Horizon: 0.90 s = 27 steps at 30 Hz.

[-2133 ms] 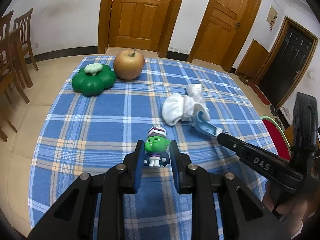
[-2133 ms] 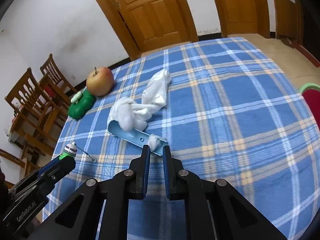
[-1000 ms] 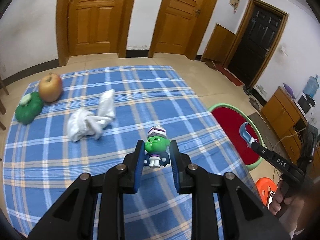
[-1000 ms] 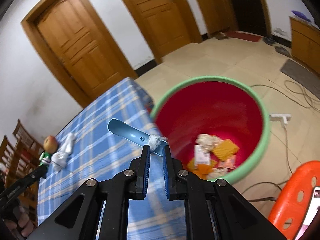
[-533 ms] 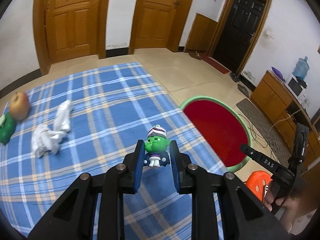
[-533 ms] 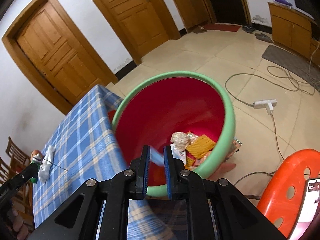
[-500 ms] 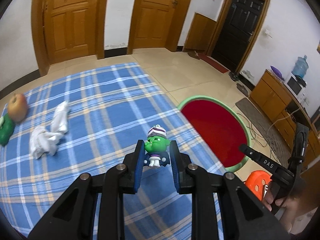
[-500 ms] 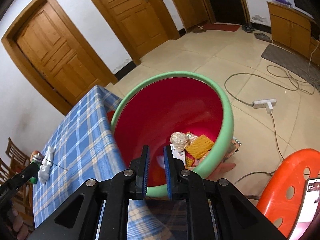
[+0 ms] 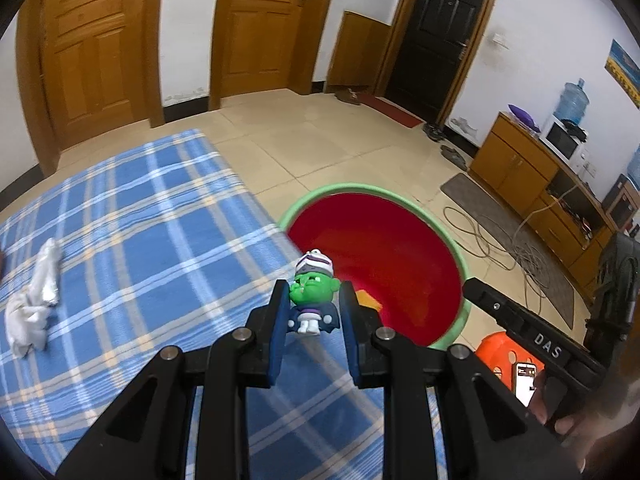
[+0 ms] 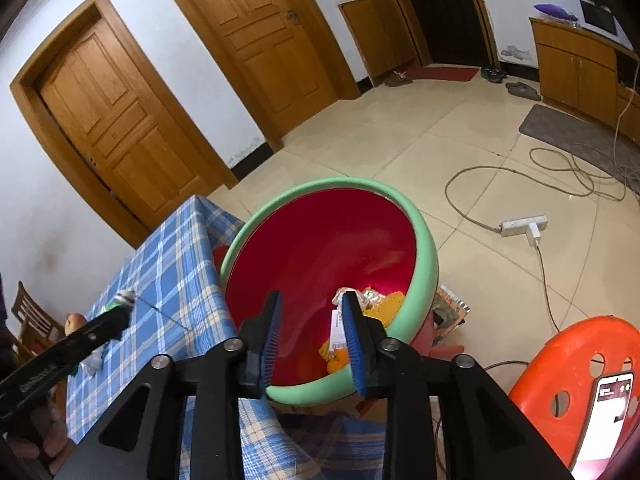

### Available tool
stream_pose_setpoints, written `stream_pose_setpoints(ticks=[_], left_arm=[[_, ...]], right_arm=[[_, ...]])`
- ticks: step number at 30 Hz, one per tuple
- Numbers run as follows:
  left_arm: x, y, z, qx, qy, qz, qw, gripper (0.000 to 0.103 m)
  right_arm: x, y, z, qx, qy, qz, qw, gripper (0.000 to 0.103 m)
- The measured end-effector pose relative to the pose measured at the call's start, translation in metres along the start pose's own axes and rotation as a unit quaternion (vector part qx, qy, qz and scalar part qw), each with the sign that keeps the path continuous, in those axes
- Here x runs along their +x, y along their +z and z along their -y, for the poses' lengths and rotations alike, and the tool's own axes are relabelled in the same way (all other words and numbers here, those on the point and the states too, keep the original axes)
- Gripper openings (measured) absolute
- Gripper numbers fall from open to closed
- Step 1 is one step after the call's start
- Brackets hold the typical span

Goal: Collect trash
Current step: 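Open the left tool over the red bucket to drop the green figurine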

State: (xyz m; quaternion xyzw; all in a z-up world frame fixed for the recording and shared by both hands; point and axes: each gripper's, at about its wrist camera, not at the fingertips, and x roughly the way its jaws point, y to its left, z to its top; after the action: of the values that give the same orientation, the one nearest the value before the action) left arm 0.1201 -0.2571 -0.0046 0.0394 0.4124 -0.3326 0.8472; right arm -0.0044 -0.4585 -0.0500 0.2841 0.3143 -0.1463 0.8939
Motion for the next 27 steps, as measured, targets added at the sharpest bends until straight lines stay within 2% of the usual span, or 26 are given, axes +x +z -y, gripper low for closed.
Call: stream_pose_setpoints(ticks=[10, 14, 17, 24, 27], left_arm=[[0.040, 0.010, 0.033, 0.021, -0.038, -0.024, 0.9988, 0.024], [0.053, 0.014, 0.037, 0.029, -0.036, -0.027, 0.9986, 0.025], [0.059, 0.016, 0.039, 0.031, -0.035, -0.033, 0.9984, 0.041], [0.050, 0.013, 0.029, 0.020, -0.020, -0.030, 0.9992, 0.042], [0.043, 0.013, 0.018, 0.009, -0.008, -0.025, 0.9996, 0.042]], right_arm=[[-0.005, 0.005, 0.020, 0.029, -0.002, 0.007, 1.000, 0.037], [-0.007, 0.006, 0.027, 0.038, -0.002, 0.009, 0.999, 0.037], [-0.007, 0.006, 0.030, 0.042, -0.001, 0.009, 0.999, 0.039], [-0.005, 0.003, 0.028, 0.046, 0.005, 0.002, 0.999, 0.041], [-0.005, 0.002, 0.025, 0.043, 0.007, 0.001, 0.999, 0.046]])
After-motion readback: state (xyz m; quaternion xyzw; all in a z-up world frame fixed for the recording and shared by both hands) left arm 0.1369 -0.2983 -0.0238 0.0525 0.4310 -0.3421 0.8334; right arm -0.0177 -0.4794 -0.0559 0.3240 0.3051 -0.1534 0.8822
